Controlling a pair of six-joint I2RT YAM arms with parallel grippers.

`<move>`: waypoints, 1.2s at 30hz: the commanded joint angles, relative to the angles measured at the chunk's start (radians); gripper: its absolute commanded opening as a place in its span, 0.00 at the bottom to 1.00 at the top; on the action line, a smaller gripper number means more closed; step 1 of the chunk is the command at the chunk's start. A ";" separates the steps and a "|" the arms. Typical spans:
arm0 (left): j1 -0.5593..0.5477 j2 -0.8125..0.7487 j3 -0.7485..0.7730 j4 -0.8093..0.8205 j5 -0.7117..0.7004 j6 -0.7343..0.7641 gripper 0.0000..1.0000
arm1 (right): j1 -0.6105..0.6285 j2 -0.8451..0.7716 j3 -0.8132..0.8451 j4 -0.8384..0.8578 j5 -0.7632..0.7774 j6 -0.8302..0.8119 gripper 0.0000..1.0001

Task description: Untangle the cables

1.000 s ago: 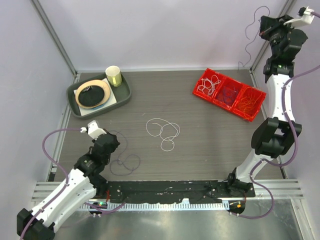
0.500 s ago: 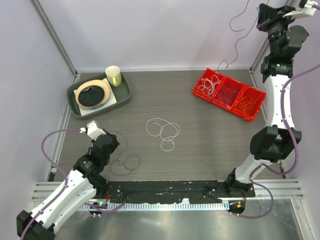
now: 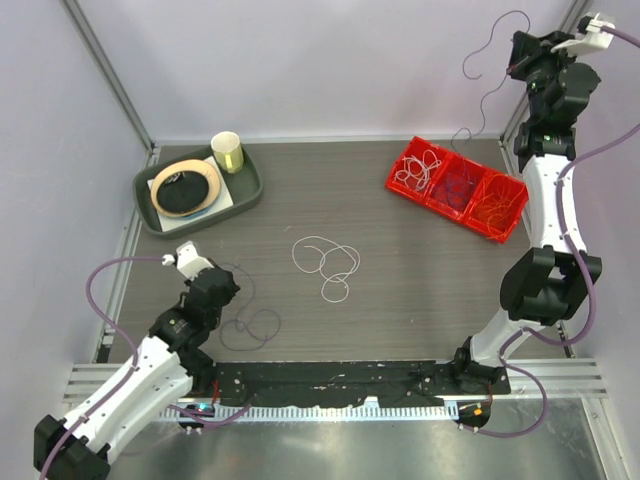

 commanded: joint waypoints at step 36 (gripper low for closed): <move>0.005 0.064 -0.036 0.119 0.003 0.006 0.09 | 0.132 0.080 -0.602 -0.107 0.475 0.036 0.01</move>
